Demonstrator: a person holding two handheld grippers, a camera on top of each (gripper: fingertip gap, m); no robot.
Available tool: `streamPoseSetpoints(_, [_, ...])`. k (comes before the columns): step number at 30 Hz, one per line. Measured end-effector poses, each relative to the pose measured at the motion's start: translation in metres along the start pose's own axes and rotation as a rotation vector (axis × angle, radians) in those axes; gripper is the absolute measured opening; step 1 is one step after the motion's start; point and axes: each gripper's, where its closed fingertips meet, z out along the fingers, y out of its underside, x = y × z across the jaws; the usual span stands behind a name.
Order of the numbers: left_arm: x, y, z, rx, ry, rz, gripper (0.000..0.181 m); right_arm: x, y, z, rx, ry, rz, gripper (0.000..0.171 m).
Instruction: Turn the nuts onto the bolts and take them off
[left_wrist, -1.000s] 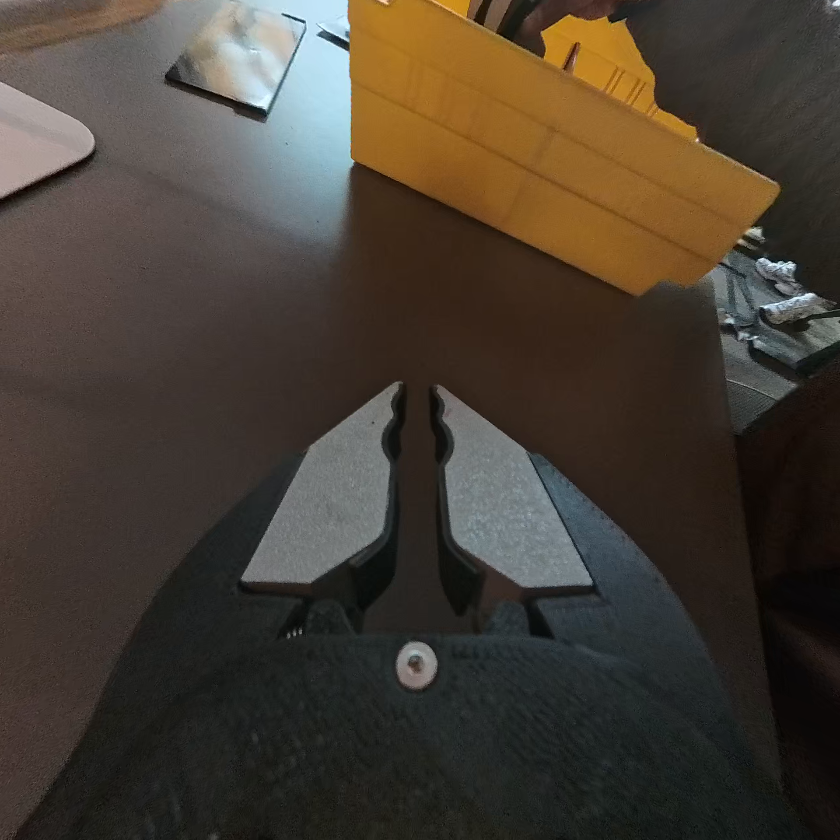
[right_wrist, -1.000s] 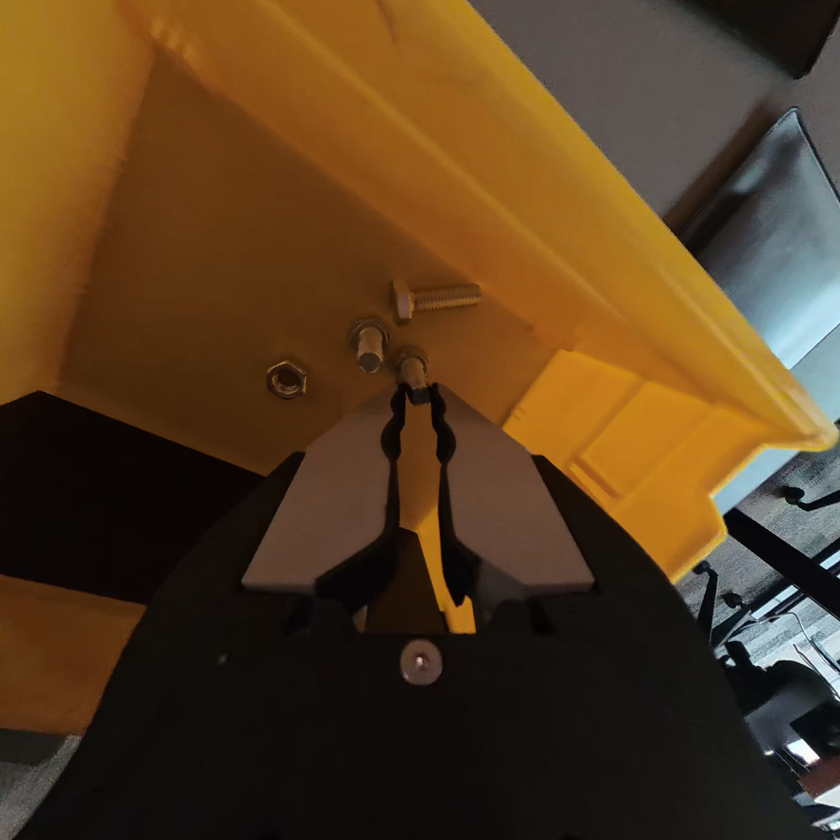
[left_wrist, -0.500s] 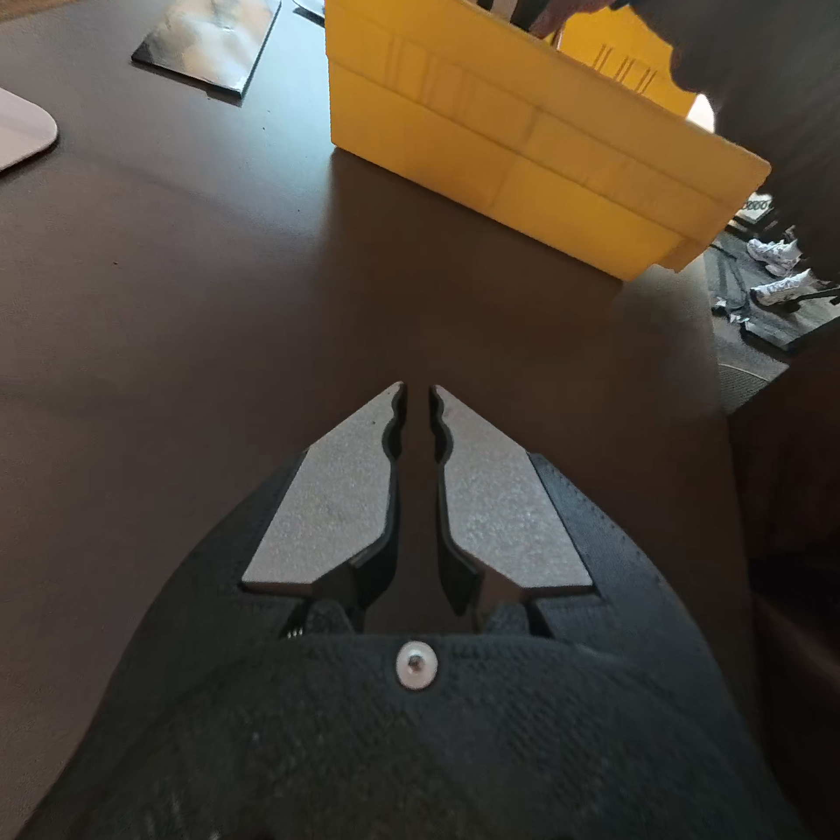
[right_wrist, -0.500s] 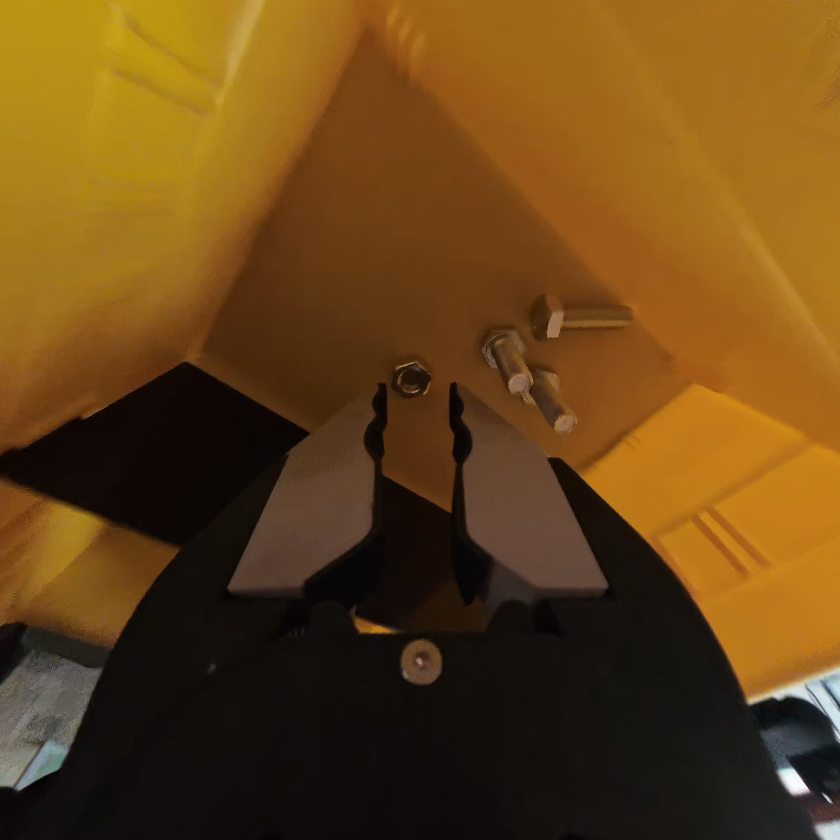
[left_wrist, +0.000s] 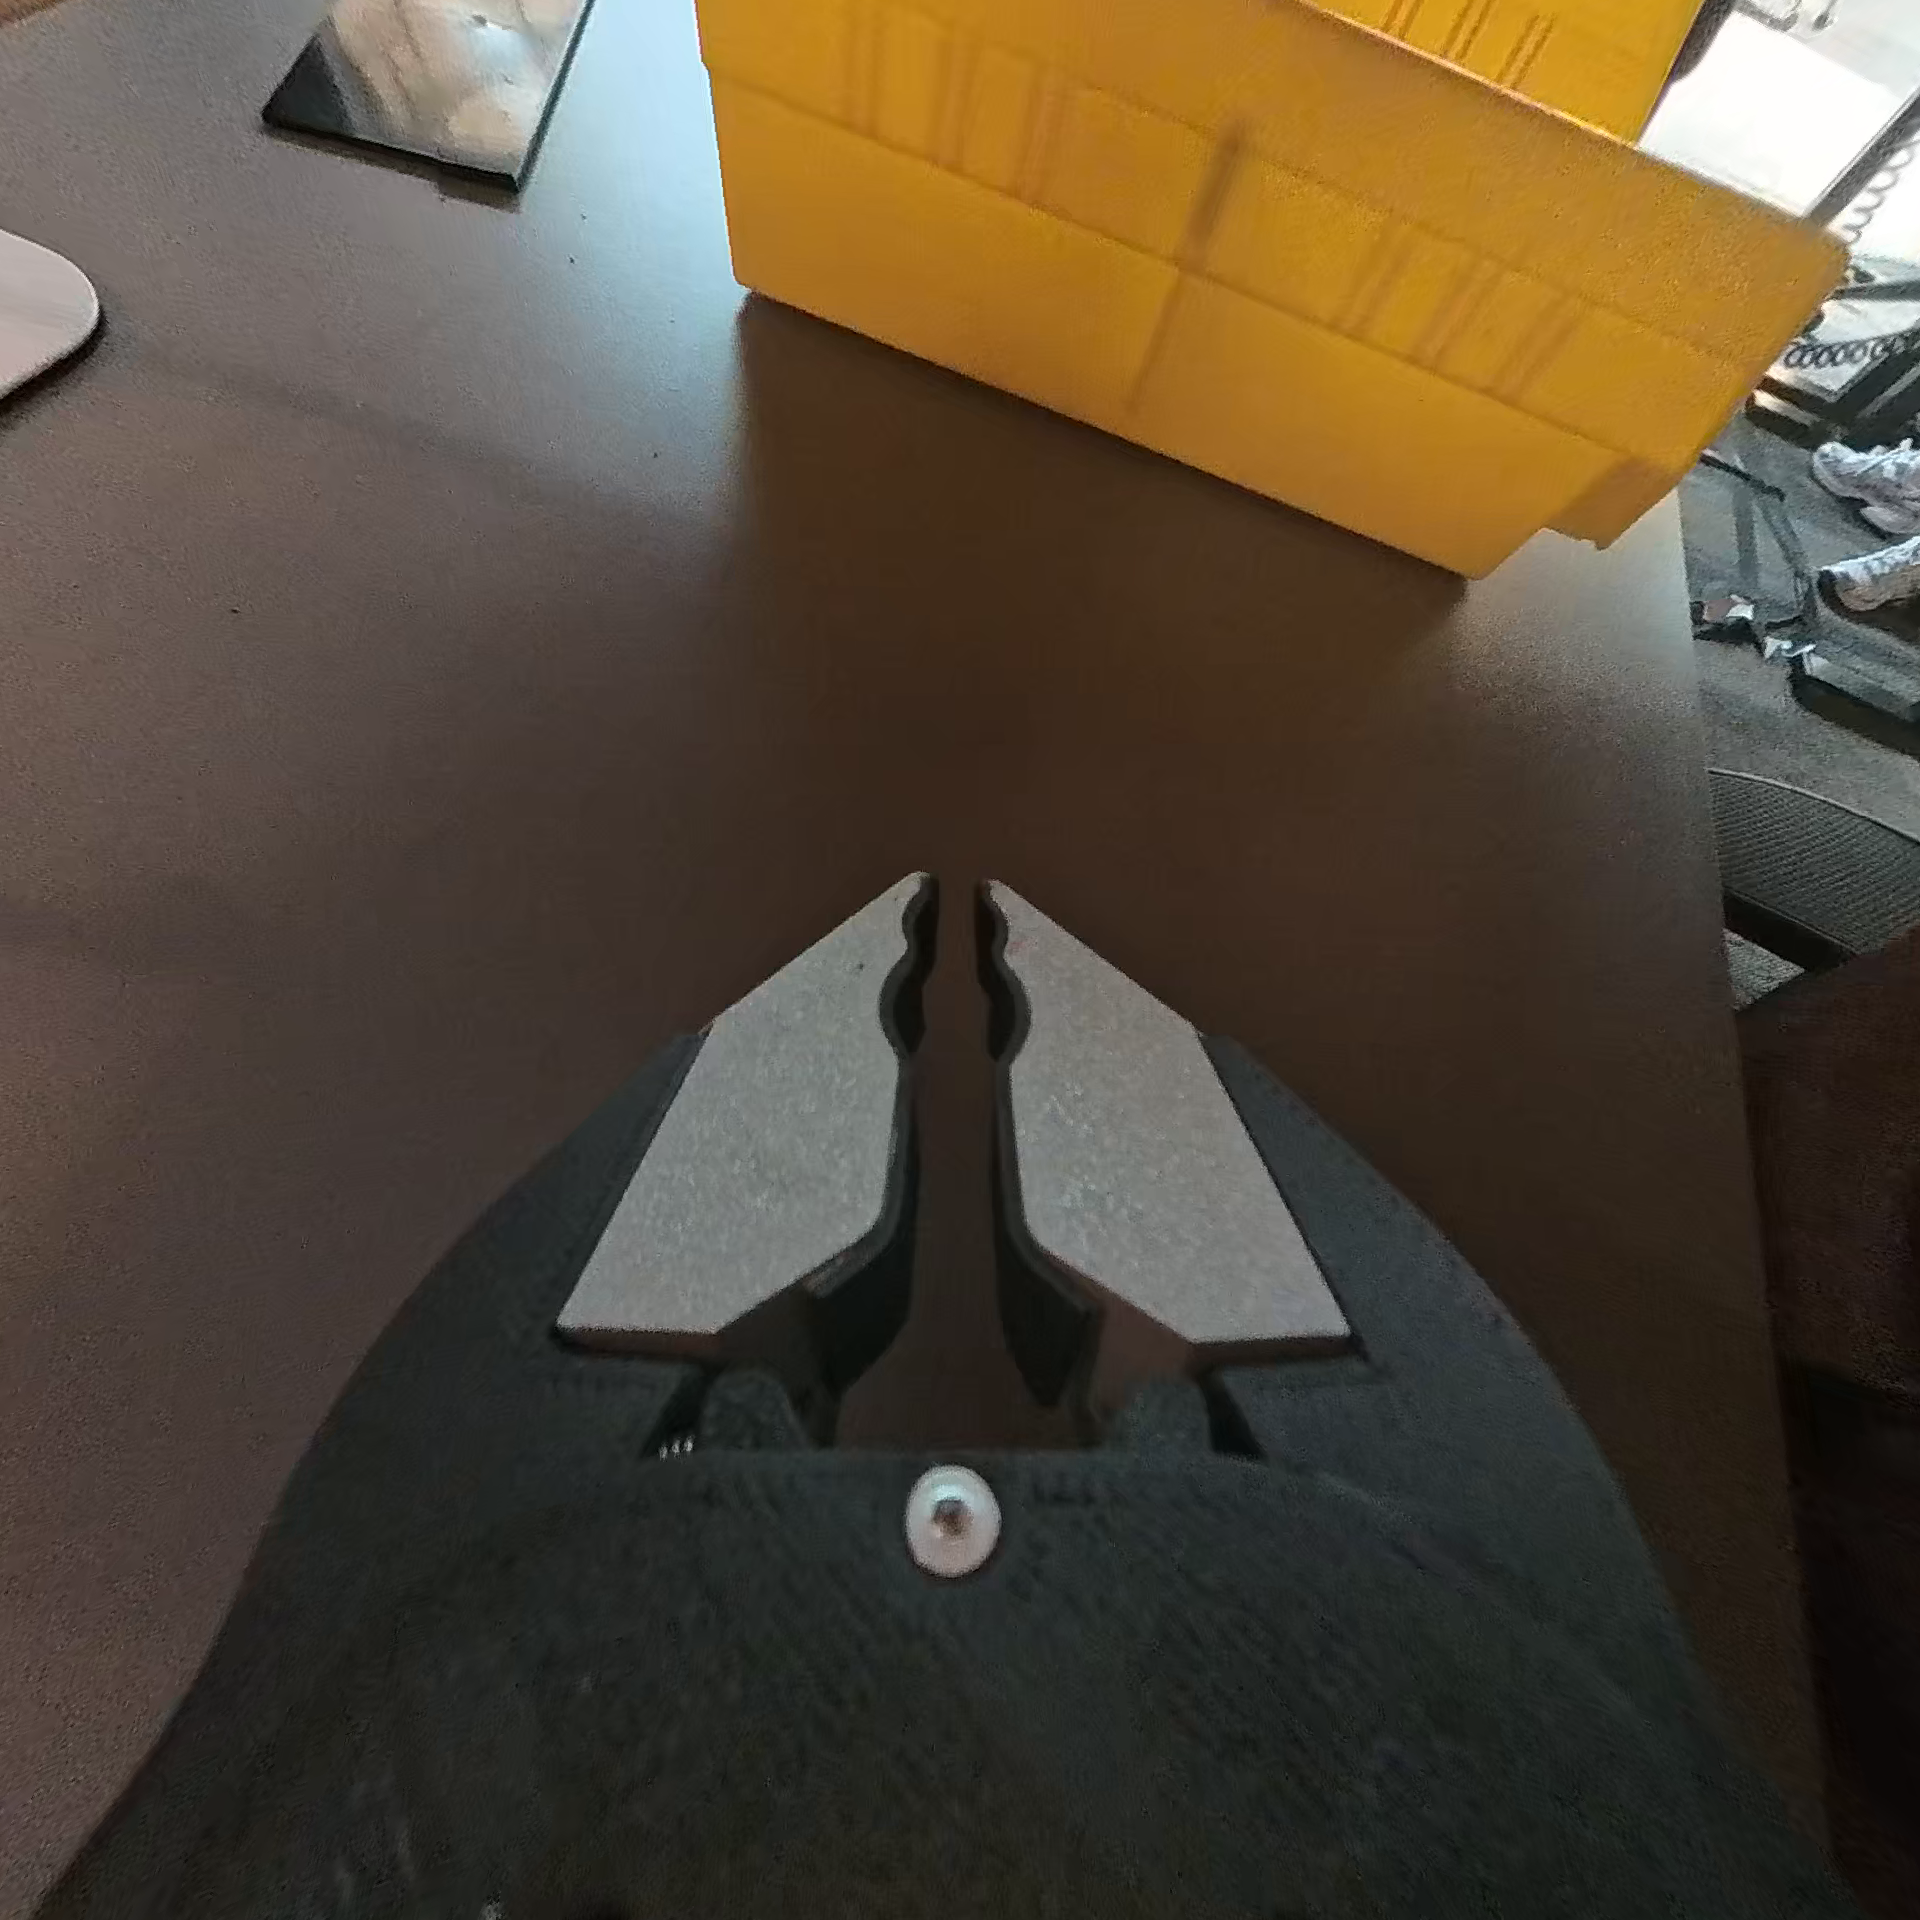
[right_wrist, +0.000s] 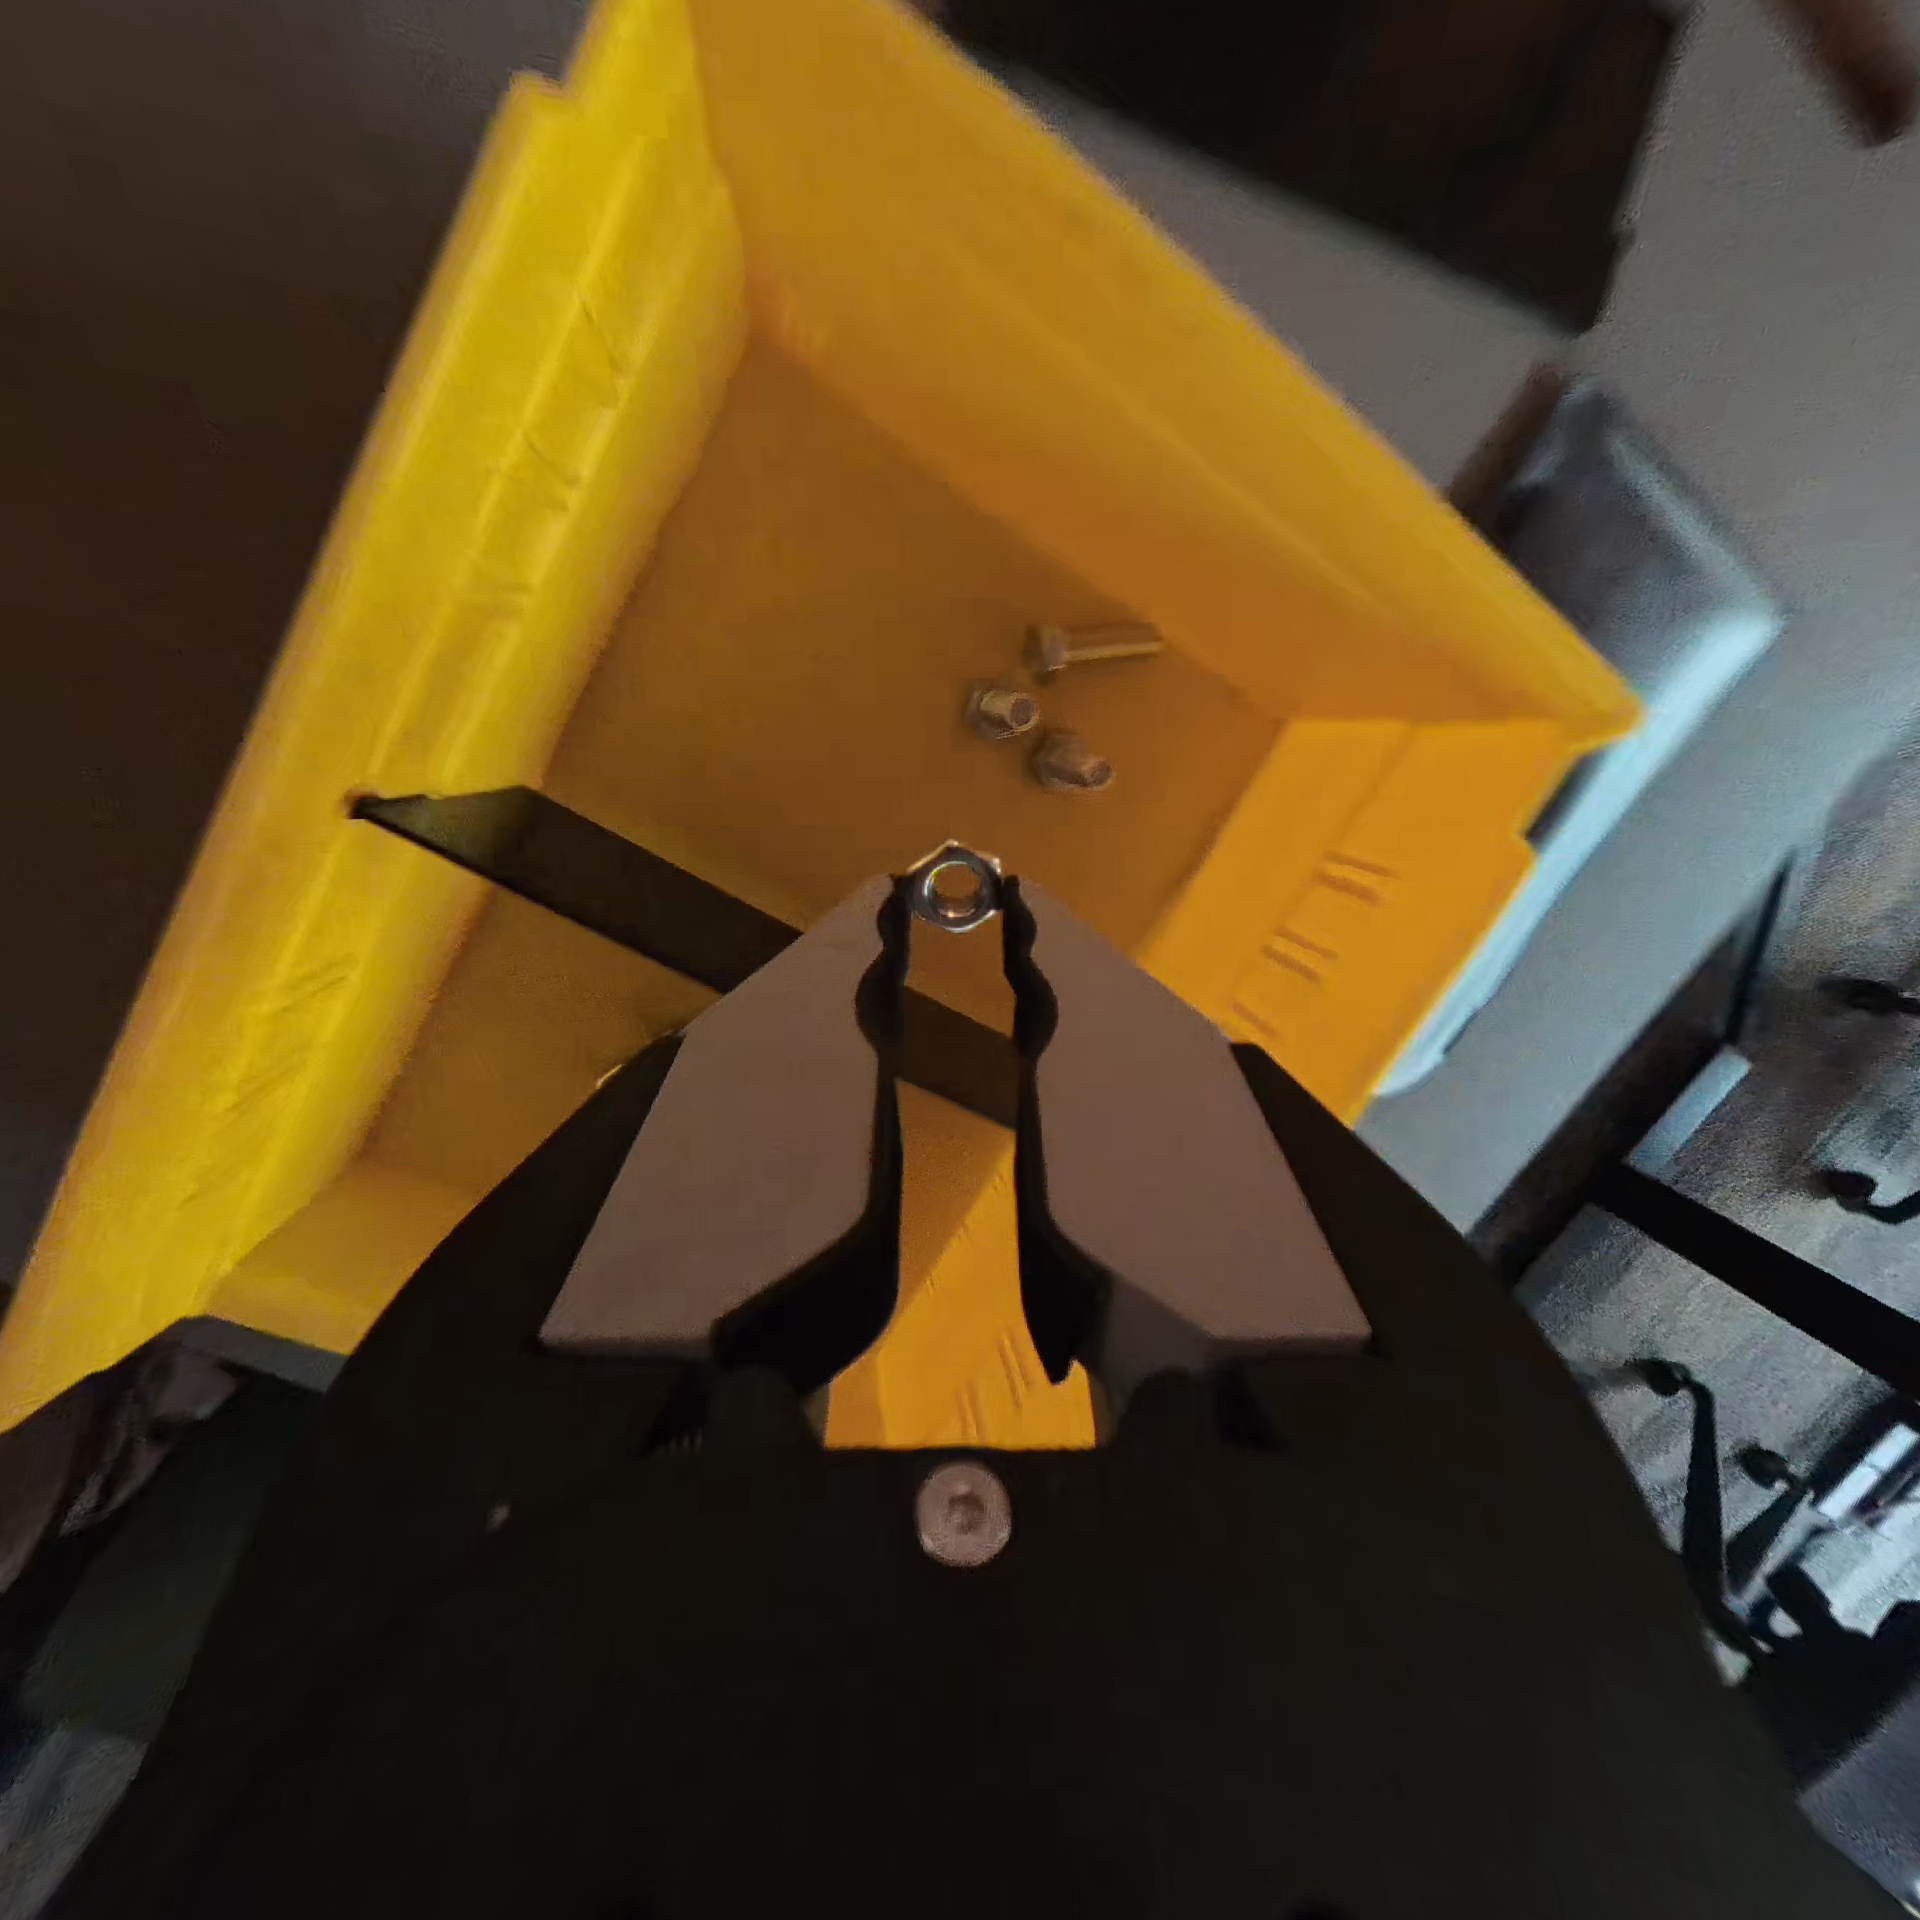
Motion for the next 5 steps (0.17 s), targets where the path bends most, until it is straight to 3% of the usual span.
streamPoseSetpoints(5, [0.001,0.001,0.001,-0.009,-0.013,0.023,0.005,-0.020,0.030,-0.029,0.033,-0.046,0.047,0.014])
